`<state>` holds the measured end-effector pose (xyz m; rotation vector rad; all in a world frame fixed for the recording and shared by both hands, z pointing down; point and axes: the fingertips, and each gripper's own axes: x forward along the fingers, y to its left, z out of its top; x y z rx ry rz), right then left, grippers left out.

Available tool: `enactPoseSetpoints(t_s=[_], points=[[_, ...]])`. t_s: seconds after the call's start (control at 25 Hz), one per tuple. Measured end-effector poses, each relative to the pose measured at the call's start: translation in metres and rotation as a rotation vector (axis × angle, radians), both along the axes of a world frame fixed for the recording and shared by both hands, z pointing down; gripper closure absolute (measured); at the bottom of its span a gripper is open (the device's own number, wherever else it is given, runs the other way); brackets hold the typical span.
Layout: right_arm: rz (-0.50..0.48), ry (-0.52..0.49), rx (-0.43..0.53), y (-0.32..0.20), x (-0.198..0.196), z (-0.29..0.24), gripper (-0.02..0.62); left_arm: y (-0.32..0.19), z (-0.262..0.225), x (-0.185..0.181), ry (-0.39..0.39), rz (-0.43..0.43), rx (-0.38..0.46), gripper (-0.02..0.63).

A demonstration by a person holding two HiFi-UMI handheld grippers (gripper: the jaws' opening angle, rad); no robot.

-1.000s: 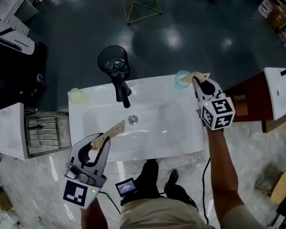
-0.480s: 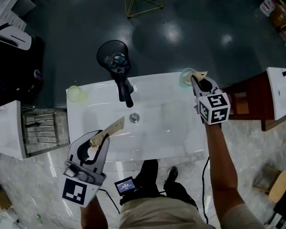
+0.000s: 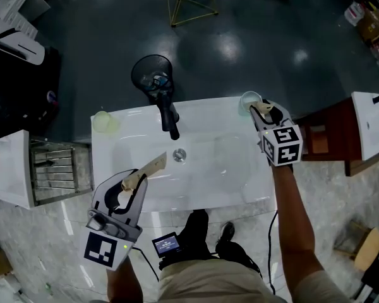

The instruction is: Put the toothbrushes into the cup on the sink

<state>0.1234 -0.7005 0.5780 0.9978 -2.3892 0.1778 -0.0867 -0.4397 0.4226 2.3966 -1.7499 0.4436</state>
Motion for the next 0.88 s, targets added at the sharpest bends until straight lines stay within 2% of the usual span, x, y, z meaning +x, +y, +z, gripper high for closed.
enactPoseSetpoints(t_s=[0.2,0.44,0.68,0.88], points=[[0.008,-0.012,0.022,0.007,0.012,-0.022,0.399,0.002,-0.017,0.012,-0.022,0.011,0.024,0.545],[0.036,-0.068,0.103,0.036,0.040,-0.077,0.377,0.014,-0.044,0.030,-0.051,0.005,0.075,0.545],[0.053,-0.150,0.192,0.107,0.094,-0.152,0.377,0.047,-0.082,0.069,-0.092,-0.008,0.126,0.545],[0.007,-0.204,0.247,0.182,0.148,-0.211,0.377,0.110,-0.123,0.116,-0.128,-0.061,0.165,0.545]])
